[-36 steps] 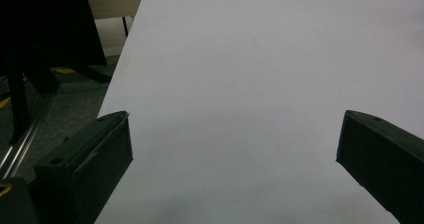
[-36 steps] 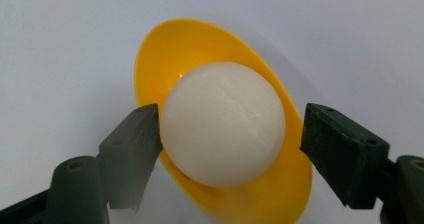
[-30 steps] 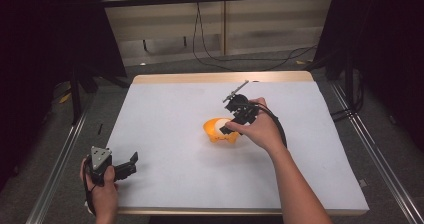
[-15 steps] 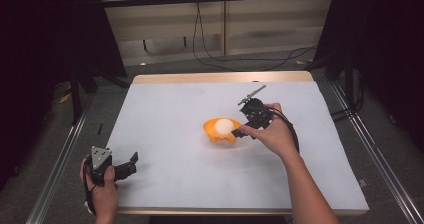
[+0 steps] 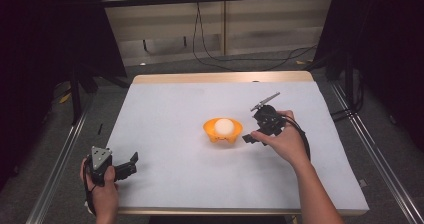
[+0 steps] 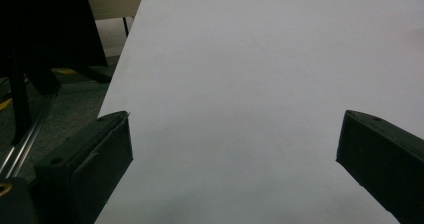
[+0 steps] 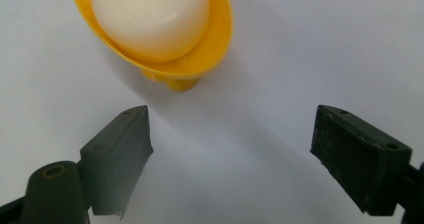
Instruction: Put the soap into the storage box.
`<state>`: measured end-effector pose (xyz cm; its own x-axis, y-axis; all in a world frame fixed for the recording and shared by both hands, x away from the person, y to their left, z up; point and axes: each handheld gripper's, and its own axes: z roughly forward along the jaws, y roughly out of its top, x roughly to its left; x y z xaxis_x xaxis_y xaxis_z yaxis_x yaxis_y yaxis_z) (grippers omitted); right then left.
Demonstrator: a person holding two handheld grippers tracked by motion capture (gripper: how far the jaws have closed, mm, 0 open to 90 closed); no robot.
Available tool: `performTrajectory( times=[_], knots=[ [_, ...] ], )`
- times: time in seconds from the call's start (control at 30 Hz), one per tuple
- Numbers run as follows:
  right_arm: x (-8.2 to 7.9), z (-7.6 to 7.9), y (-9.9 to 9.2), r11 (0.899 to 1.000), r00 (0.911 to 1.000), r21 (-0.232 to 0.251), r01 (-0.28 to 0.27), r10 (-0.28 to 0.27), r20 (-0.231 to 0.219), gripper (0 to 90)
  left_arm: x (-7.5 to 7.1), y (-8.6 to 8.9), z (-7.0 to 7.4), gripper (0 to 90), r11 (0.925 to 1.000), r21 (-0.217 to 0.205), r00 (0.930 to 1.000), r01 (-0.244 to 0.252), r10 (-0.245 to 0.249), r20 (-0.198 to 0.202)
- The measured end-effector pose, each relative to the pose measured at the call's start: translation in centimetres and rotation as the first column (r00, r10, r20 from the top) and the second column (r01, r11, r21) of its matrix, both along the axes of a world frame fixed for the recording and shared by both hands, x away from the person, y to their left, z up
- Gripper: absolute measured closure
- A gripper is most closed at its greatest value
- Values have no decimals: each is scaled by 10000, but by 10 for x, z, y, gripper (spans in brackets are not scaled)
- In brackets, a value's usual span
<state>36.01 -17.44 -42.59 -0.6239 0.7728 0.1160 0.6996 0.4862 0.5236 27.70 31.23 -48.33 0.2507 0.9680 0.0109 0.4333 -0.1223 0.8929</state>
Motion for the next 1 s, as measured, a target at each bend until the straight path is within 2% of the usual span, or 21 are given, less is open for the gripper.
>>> performTrajectory(
  times=[0.17,0.3,0.43,0.7,0.73,0.8,0.83,1.0],
  knots=[
    [-8,-5,-13,9998,9998,57,203,-204,57,158,0,0,0,11,10000,64,10000,47,-47,-17],
    [-17,-9,-26,9985,9983,342,422,-435,384,128,0,0,0,11,10000,86,10000,39,-38,-18],
    [-25,-11,-37,9962,9963,591,646,-677,523,99,0,-1,0,12,10000,61,10000,-1,1,25],
    [-41,-13,-58,9895,9879,934,1099,-1190,992,51,0,-1,0,13,9999,145,10000,32,-32,3],
    [-46,-14,-63,9881,9852,1041,1134,-1254,1172,35,0,-1,0,13,9999,145,10000,32,-32,5],
    [-47,-15,-65,9870,9840,1055,1215,-1337,1178,30,0,-1,0,13,9999,146,10000,33,-33,6],
    [-53,-16,-71,9842,9830,1242,1265,-1412,1176,7,0,-1,0,13,9999,145,10000,36,-37,14],
    [-68,-21,-81,9796,9733,1348,1488,-1691,1549,0,0,-1,0,13,9999,159,10000,53,-53,22]
  ],
)
